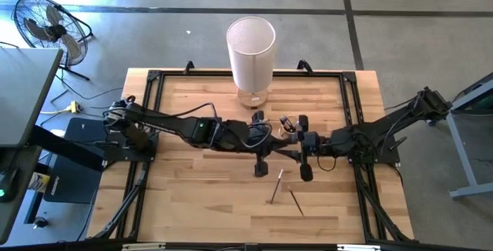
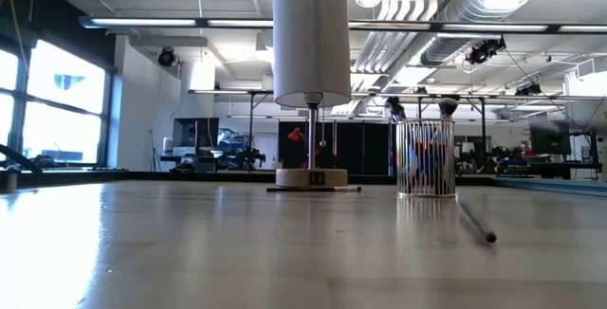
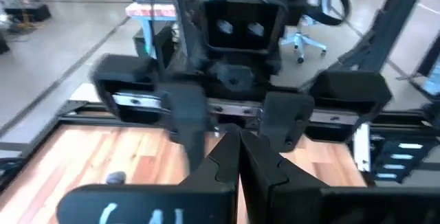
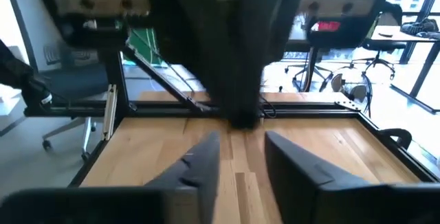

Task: Pick & Place Makeup Brushes
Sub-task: Put the black eyeshadow brush into the makeup brush holder

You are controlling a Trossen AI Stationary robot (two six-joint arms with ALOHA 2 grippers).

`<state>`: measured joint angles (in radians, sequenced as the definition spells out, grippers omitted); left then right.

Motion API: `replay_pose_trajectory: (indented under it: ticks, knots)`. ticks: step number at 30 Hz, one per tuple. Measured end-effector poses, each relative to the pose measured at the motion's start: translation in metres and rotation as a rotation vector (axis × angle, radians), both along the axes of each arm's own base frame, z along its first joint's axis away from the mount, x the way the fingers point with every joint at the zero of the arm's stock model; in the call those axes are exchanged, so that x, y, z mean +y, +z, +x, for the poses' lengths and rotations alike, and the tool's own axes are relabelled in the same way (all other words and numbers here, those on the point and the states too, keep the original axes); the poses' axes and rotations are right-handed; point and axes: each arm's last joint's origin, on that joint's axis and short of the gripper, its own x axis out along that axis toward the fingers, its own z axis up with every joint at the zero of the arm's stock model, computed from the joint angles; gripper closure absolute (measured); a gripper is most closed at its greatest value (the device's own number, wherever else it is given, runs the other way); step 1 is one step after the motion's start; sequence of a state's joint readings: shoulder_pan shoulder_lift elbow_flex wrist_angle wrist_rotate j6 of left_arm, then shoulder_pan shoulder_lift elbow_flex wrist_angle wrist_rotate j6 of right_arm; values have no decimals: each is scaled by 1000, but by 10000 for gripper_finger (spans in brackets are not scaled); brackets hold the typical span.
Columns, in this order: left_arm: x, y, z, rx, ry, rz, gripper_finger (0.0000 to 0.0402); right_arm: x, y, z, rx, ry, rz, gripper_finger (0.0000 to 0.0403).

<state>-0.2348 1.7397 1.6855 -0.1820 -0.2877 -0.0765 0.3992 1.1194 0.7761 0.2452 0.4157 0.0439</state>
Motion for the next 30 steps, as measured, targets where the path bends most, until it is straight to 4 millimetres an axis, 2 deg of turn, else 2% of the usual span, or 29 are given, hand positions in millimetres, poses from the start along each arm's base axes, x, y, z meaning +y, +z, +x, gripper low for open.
replay_pose_trajectory:
  ticks: [4,5,9,12,18,23,26,28,30]
  knots:
    - [1,0,0,3,15,7,401,0,-5,-1,54,4,-23,381]
    - [1,-1,0,6,16,9,401,-1,-7,-3,76,3,-28,391]
    - [1,-4,-1,44,16,19,401,-6,-14,-12,182,-75,40,383]
    - [1,-9,-3,91,19,24,401,-12,-20,-24,291,-115,96,397]
    - [3,-22,-8,229,72,-83,401,-20,-32,-47,489,-185,240,401]
    - [4,-45,-17,414,64,-85,401,-12,-39,-53,561,-184,296,402]
    - [4,-72,-22,491,52,-87,401,-3,-41,-55,561,-200,337,402]
    - [7,-85,-36,532,85,-92,401,2,-43,-56,555,-220,373,402]
    - [11,-90,-48,491,97,-114,401,7,-45,-56,557,-231,413,402]
